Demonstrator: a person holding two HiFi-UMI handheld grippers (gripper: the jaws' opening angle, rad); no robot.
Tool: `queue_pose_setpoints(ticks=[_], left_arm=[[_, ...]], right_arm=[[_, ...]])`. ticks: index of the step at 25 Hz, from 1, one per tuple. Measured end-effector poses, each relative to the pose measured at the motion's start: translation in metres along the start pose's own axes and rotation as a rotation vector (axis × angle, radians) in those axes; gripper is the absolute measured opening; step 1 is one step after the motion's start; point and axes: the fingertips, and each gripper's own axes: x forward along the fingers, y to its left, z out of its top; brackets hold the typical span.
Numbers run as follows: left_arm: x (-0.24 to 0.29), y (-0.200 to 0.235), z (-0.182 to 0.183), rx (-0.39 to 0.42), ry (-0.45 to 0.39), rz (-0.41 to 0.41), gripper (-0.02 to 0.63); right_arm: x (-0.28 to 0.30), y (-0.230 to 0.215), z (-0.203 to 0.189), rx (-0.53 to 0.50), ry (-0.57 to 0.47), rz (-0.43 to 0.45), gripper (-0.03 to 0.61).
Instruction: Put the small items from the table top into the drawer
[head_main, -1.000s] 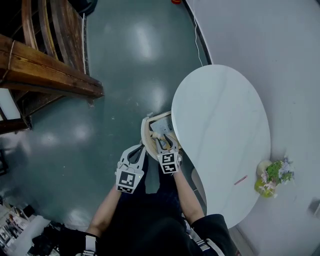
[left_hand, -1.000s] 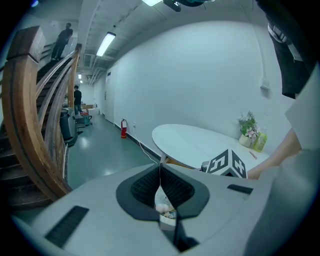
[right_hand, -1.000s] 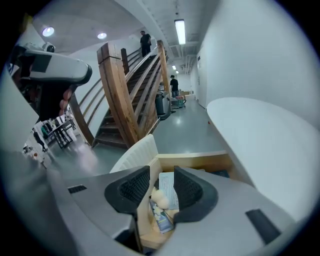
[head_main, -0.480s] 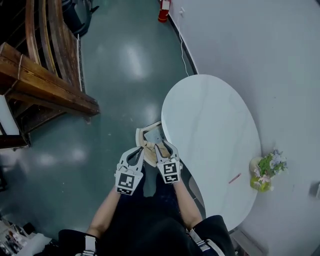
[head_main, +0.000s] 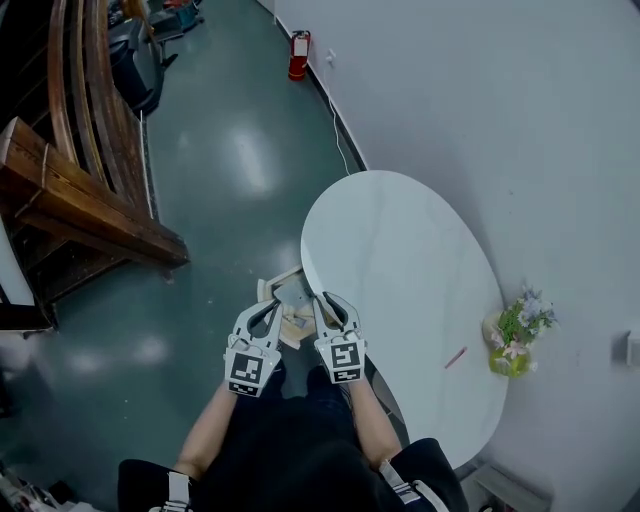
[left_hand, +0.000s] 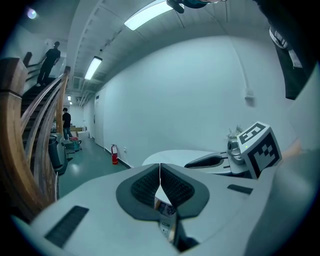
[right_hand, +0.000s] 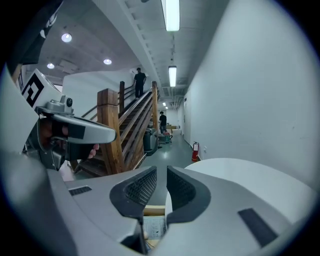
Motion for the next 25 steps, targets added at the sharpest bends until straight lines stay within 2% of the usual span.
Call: queue_pose_setpoints(ticks=[11, 18, 25], left_arm=[[-0.003, -0.020, 0.033, 0.054, -0.059, -0.043, 0.020], [-0.012, -0.034, 0.042, 0.078, -0.077, -0.069, 0.020], [-0.015, -0.039, 0.041, 0.083, -0.073, -0.093, 0.020]], right_arm=[[-0.045, -0.017, 0.035, -0.013, -0.091, -0.061, 0.046], [-0.075, -0.017, 0.044, 0.003, -0.131, -0.086, 0.038], [-0.080, -0.013, 0.043, 0.016, -0.139, -0.105, 0.038]])
